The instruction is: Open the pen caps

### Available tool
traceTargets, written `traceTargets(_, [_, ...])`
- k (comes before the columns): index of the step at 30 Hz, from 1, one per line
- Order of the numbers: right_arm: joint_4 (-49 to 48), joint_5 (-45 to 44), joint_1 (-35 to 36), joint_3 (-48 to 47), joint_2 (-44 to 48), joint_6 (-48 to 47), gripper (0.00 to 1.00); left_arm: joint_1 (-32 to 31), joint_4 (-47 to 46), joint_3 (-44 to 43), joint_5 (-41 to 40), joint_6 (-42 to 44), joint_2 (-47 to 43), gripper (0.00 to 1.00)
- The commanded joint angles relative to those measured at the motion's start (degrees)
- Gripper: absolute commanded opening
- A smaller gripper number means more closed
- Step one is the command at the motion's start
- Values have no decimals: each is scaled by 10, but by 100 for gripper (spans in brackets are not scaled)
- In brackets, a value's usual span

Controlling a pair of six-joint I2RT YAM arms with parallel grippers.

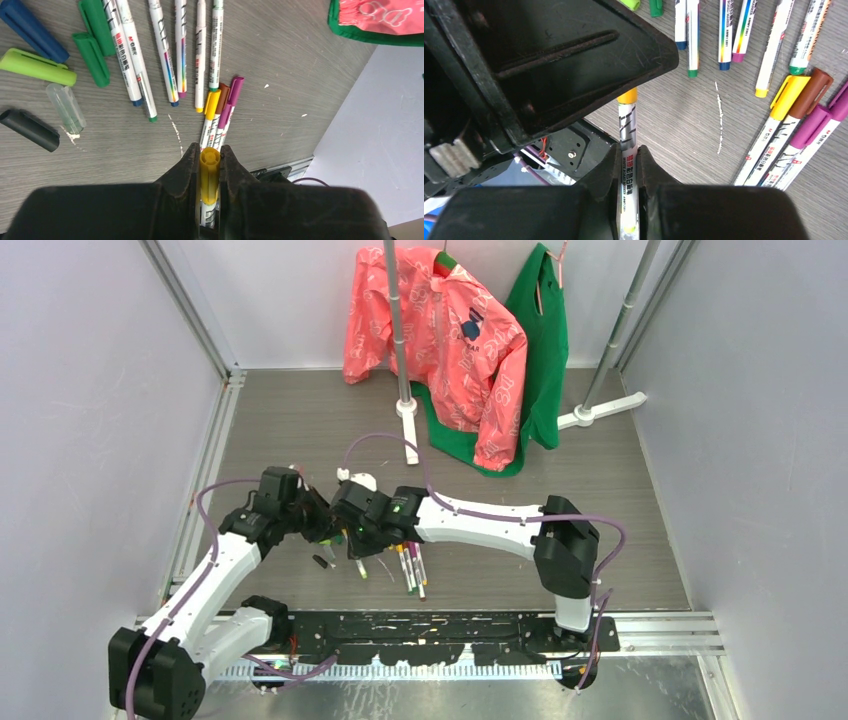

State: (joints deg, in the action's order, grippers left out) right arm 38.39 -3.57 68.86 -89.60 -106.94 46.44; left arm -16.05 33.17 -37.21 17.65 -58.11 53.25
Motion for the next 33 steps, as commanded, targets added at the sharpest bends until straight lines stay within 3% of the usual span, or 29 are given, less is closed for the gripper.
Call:
traceTargets(1, [-54,-1,-3,62,35,11,1,0,-66,12,-10,-33,5,0])
traceTargets(8, [-60,14,-2,122,86,24,1,4,-71,-27,-58,-47,41,0])
traceTargets(21, [-78,-4,-1,219,176,39,1,33,-73,-70,-91,12,104,0])
traceTargets(25, [-53,-13,-7,184,148,11,1,33,-53,-61,-96,36,92,0])
traceTargets(33, [5,-37,-34,58,2,-88,1,33,13,-18,-144,96,31,0])
